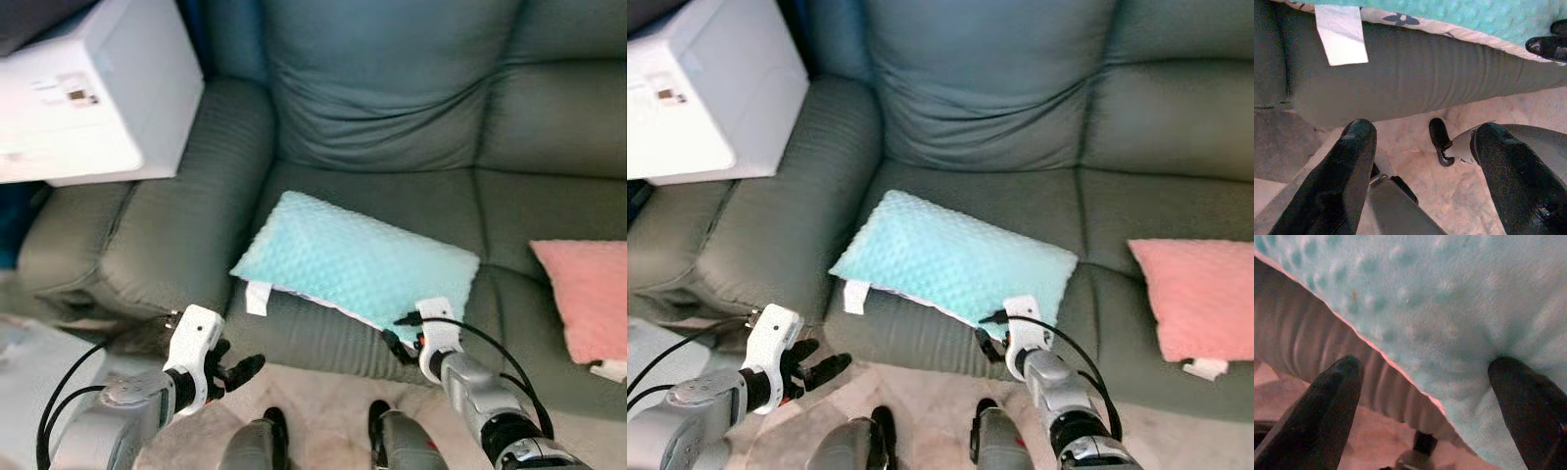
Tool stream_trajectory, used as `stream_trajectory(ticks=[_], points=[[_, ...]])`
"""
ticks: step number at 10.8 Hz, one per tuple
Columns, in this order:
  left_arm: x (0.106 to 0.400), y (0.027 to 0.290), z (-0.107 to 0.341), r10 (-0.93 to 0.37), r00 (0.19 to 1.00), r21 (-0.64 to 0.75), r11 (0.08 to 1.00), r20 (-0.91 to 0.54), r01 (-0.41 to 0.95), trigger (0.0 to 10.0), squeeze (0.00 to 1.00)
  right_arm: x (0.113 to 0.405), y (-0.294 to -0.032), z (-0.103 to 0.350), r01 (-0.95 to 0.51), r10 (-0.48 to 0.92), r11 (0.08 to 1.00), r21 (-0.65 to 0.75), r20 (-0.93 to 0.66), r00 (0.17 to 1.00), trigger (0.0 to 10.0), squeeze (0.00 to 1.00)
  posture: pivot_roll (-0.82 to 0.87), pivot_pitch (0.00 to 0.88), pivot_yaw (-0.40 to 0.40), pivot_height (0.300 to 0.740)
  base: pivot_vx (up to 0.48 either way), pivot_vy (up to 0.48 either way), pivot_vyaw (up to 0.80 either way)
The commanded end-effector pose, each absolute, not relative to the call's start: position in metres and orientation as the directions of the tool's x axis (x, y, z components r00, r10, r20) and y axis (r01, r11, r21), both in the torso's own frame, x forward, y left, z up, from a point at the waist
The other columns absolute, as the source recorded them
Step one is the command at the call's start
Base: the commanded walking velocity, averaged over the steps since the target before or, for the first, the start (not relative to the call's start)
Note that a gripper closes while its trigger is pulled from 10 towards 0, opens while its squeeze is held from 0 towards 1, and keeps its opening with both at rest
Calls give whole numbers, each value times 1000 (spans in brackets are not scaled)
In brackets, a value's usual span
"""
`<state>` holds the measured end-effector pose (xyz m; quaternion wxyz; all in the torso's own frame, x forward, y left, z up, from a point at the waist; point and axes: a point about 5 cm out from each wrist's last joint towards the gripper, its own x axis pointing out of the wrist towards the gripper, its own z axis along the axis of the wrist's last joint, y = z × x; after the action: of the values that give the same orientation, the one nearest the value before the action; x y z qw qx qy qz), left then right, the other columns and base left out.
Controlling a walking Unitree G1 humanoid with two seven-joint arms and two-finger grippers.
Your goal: Move the pillow to the sofa
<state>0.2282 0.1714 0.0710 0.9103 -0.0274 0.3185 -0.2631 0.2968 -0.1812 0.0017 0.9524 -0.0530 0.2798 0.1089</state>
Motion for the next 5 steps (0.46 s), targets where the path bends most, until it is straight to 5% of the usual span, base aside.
stream_trajectory(ticks=[1, 5], points=[[222, 181, 69, -466, 655, -205, 876, -594, 437, 10000, 0, 282, -185, -13, -243, 156, 968, -68, -595, 788, 10000, 0, 40, 365, 137, 740, 0, 0, 0], [218, 190, 73, -441, 658, -185, 887, -610, 423, 10000, 0, 275, -223, -13, -203, -21, 931, -302, -601, 799, 10000, 0, 70, 378, 160, 740, 0, 0, 0]])
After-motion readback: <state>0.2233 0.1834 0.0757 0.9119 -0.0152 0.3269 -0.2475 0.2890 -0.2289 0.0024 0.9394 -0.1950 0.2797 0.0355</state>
